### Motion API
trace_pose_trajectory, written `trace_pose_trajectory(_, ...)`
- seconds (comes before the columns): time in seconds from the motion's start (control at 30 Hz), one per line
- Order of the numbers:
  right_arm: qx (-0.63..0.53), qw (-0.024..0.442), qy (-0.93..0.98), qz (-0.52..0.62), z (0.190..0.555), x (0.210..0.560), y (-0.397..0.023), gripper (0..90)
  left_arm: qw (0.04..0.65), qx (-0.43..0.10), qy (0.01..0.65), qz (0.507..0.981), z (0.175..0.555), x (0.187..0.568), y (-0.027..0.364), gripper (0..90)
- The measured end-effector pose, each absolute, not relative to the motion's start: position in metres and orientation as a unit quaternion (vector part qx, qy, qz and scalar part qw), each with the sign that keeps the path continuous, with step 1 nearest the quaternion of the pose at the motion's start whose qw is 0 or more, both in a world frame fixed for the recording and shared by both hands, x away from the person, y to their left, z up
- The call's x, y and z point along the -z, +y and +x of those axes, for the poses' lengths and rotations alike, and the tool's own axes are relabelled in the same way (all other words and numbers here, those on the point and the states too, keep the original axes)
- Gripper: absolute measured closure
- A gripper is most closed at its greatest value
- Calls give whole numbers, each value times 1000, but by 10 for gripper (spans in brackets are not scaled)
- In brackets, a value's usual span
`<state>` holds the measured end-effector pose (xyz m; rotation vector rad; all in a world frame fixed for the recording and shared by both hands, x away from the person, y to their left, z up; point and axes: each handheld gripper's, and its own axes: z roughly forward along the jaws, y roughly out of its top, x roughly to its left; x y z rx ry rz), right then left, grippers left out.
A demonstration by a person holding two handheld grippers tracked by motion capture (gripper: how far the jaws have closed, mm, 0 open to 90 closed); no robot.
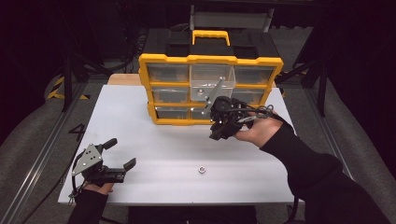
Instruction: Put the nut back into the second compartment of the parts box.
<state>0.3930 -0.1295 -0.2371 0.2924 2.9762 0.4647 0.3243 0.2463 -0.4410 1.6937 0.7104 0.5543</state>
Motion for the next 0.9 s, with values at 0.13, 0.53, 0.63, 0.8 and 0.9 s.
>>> trace_pose_trajectory(0.13, -155, 66, 981, 97, 395, 224, -129, 698, 574, -236, 303, 723, 324, 441, 246, 12)
trace_pose_trajectory(0.53, -171, 86, 976, 100, 410, 175, -124, 698, 575, -235, 303, 723, 325, 441, 247, 12)
trace_pose_trajectory(0.63, -173, 94, 975, 101, 413, 164, -120, 697, 575, -235, 303, 723, 324, 441, 247, 12)
trace_pose_trajectory(0.8, -175, 102, 974, 100, 421, 146, -116, 697, 578, -236, 303, 720, 325, 441, 247, 13)
trace_pose_trajectory(0.9, -176, 109, 973, 102, 425, 137, -114, 697, 578, -236, 303, 720, 325, 441, 247, 12)
